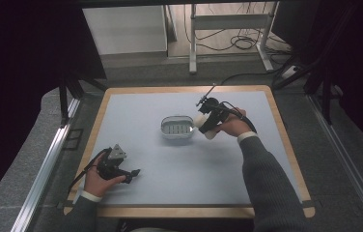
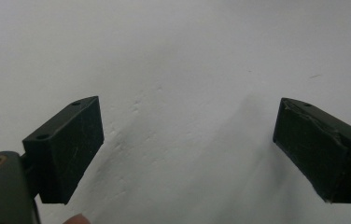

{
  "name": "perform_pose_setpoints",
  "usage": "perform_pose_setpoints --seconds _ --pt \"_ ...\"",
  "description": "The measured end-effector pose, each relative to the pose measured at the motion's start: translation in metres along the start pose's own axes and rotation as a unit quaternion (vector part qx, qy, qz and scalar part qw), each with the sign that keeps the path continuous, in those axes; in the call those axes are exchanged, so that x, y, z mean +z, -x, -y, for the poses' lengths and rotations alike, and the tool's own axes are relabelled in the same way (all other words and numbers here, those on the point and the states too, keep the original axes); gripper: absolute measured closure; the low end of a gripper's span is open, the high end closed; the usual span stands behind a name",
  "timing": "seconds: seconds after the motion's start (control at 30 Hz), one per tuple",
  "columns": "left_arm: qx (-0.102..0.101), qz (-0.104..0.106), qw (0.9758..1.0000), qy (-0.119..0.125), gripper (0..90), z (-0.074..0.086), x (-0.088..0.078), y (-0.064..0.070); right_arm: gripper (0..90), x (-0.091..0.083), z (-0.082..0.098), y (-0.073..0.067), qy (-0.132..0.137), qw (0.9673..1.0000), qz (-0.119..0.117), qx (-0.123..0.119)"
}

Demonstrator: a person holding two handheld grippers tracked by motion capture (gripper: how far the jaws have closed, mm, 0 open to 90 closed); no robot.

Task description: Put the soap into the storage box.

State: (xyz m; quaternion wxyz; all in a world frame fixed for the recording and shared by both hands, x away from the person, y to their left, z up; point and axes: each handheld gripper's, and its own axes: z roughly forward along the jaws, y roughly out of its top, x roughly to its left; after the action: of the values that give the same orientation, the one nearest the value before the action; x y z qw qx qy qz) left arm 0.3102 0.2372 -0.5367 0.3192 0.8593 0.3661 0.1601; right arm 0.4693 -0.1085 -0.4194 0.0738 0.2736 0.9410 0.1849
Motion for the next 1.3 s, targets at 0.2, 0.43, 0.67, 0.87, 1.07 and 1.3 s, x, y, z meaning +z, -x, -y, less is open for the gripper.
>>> perform_pose_setpoints --seconds 0.2,0.43,0.67,0.87,1.07,1.3 --pt "0.001 0.000 1.0000 0.001 9.0 0.000 -0.001 -0.001 49.5 0.003 -0.007 0.001 -0.006 1.0000 -0.002 -0.004" --pt "0.001 0.000 1.0000 0.000 9.0 0.000 0.000 -0.001 49.5 0.006 -0.015 0.001 -0.012 0.9998 -0.001 -0.018" --pt "0.001 0.000 1.0000 0.000 8.9 0.000 0.000 -0.001 49.5 0.008 -0.032 -0.001 -0.015 0.9988 0.000 -0.046" --pt "-0.006 0.003 1.0000 0.005 8.9 0.002 -0.001 -0.003 49.5 0.016 -0.051 -0.007 -0.015 0.9973 -0.007 -0.071" --pt "-0.012 0.004 0.9999 0.010 9.1 0.003 -0.002 -0.006 49.5 0.028 -0.069 -0.012 -0.023 0.9952 -0.017 -0.094" --pt "-0.013 0.006 0.9999 0.009 9.1 0.004 -0.002 -0.007 49.5 0.041 -0.084 -0.014 -0.024 0.9913 -0.028 -0.126"
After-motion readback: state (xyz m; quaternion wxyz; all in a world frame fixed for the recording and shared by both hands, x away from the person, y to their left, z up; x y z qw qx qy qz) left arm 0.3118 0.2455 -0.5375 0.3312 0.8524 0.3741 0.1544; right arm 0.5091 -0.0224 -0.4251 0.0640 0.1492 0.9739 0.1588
